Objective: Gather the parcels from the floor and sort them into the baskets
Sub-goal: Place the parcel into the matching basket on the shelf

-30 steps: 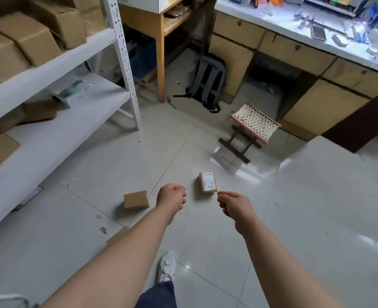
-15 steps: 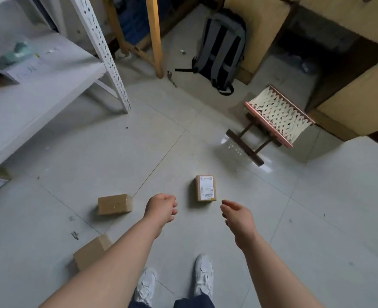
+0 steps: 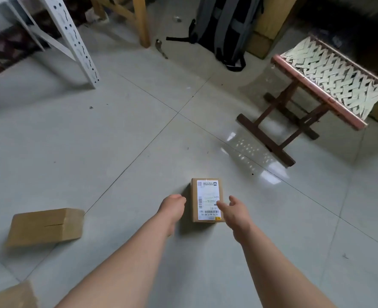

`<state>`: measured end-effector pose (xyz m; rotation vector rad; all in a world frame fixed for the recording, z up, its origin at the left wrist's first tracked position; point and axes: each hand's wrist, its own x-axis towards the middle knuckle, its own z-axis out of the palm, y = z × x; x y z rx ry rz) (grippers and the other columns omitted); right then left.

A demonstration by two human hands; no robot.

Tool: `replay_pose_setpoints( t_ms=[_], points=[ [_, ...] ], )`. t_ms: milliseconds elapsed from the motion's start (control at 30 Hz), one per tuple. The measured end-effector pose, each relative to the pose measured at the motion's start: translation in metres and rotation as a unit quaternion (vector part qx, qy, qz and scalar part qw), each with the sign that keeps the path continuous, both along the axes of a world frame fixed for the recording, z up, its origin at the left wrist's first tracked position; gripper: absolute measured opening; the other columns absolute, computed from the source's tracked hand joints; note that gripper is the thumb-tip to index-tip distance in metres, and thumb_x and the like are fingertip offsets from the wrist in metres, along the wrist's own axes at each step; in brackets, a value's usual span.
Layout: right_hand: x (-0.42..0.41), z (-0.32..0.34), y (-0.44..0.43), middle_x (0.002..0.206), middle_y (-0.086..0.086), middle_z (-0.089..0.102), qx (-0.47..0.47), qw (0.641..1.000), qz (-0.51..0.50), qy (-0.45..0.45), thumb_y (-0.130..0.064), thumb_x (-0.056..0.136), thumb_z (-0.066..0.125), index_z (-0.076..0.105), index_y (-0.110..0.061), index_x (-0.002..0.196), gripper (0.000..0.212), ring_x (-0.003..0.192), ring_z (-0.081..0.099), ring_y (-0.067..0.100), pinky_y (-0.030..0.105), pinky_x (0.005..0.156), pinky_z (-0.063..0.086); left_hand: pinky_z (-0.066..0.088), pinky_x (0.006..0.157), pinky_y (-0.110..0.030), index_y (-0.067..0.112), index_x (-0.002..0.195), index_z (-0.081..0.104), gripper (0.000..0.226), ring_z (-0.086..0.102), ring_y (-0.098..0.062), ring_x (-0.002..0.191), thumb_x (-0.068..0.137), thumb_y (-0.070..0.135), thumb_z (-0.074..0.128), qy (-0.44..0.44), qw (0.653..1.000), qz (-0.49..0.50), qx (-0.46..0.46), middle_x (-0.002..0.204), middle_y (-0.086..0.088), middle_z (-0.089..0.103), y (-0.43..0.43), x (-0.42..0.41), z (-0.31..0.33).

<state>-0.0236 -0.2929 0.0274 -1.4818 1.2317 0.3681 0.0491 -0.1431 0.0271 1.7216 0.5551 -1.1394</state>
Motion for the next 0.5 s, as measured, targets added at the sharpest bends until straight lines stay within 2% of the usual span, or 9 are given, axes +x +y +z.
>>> replay_pose_setpoints(
  t_ms=[33, 67, 133, 167, 233, 267, 300, 400, 500],
  points=[
    [0.002, -0.02, -0.001, 0.153, 0.011, 0.035, -0.004, 1.0, 0.006, 0.004, -0.017, 0.099, 0.052, 0.022, -0.004, 0.152, 0.062, 0.128, 0.048, 0.026, 0.024, 0.087, 0.034, 0.037, 0.105, -0.034, 0.026, 0.112, 0.056, 0.022, 0.051, -0.022, 0.107, 0.097, 0.016, 0.042, 0.003, 1.0, 0.0, -0.005, 0.112, -0.004, 0.053, -0.003, -0.001, -0.02],
    [0.003, -0.038, -0.002, 0.149, 0.013, 0.041, -0.006, 1.0, 0.011, 0.008, -0.017, 0.099, 0.051, 0.027, -0.002, 0.149, 0.057, 0.119, 0.053, 0.027, 0.026, 0.086, 0.037, 0.033, 0.112, -0.037, 0.022, 0.131, 0.05, 0.034, 0.047, -0.022, 0.124, 0.099, 0.017, 0.041, 0.006, 1.0, -0.002, -0.01, 0.13, -0.005, 0.05, -0.005, -0.002, -0.039],
    [0.006, -0.07, -0.004, 0.132, 0.017, 0.056, 0.013, 1.0, 0.006, 0.01, -0.015, 0.099, 0.049, 0.046, 0.001, 0.13, 0.036, 0.099, 0.062, 0.028, 0.034, 0.081, 0.048, 0.031, 0.115, -0.039, 0.017, 0.145, 0.038, 0.045, 0.039, -0.021, 0.136, 0.1, 0.015, 0.04, 0.014, 1.0, -0.01, -0.022, 0.147, -0.004, 0.041, -0.01, -0.003, -0.066],
    [0.008, -0.083, -0.005, 0.123, 0.019, 0.062, 0.026, 1.0, -0.001, 0.004, -0.015, 0.098, 0.049, 0.051, 0.003, 0.122, 0.03, 0.095, 0.065, 0.03, 0.036, 0.078, 0.052, 0.036, 0.111, -0.036, 0.018, 0.144, 0.04, 0.044, 0.042, -0.02, 0.133, 0.1, 0.014, 0.039, 0.02, 0.999, -0.012, -0.036, 0.147, -0.004, 0.043, -0.012, -0.002, -0.075],
    [0.014, -0.096, -0.003, 0.115, 0.017, 0.067, 0.037, 0.999, 0.0, -0.009, -0.015, 0.099, 0.048, 0.058, 0.002, 0.116, 0.026, 0.096, 0.067, 0.03, 0.031, 0.066, 0.054, 0.046, 0.083, -0.023, 0.019, 0.123, 0.056, 0.033, 0.059, -0.015, 0.105, 0.1, 0.008, 0.036, 0.029, 0.997, -0.007, -0.069, 0.126, -0.004, 0.061, -0.01, 0.0, -0.084],
    [0.018, -0.097, 0.001, 0.114, 0.016, 0.067, 0.035, 0.999, 0.005, -0.017, -0.015, 0.099, 0.049, 0.058, 0.001, 0.118, 0.026, 0.094, 0.068, 0.028, 0.026, 0.06, 0.052, 0.041, 0.069, -0.019, 0.018, 0.106, 0.059, 0.028, 0.06, -0.011, 0.087, 0.1, 0.007, 0.035, 0.023, 0.997, 0.001, -0.073, 0.109, -0.002, 0.066, -0.006, 0.004, -0.085],
    [0.024, -0.095, 0.005, 0.114, 0.014, 0.067, 0.032, 0.999, 0.015, -0.027, -0.015, 0.098, 0.05, 0.056, 0.0, 0.122, 0.028, 0.091, 0.067, 0.025, 0.021, 0.056, 0.048, 0.037, 0.063, -0.019, 0.018, 0.093, 0.058, 0.026, 0.058, -0.01, 0.077, 0.1, 0.007, 0.035, 0.008, 0.998, 0.009, -0.066, 0.096, -0.001, 0.066, -0.001, 0.008, -0.084],
    [0.044, -0.081, 0.03, 0.11, 0.008, 0.067, 0.038, 0.996, 0.042, -0.064, -0.013, 0.096, 0.055, 0.055, -0.003, 0.129, 0.035, 0.081, 0.063, 0.012, 0.016, 0.052, 0.044, 0.038, 0.062, -0.023, 0.016, 0.08, 0.059, 0.026, 0.059, -0.019, 0.073, 0.097, 0.009, 0.04, -0.038, 0.997, 0.055, -0.041, 0.082, -0.002, 0.066, 0.029, 0.024, -0.074],
    [0.073, -0.059, 0.072, 0.1, -0.001, 0.068, 0.06, 0.988, 0.079, -0.119, -0.011, 0.094, 0.056, 0.057, -0.014, 0.129, 0.036, 0.08, 0.06, 0.009, 0.02, 0.058, 0.043, 0.044, 0.069, -0.029, 0.013, 0.085, 0.066, 0.024, 0.058, -0.021, 0.069, 0.094, 0.01, 0.044, -0.076, 0.988, 0.131, -0.017, 0.08, -0.006, 0.067, 0.074, 0.042, -0.056]
  ],
)
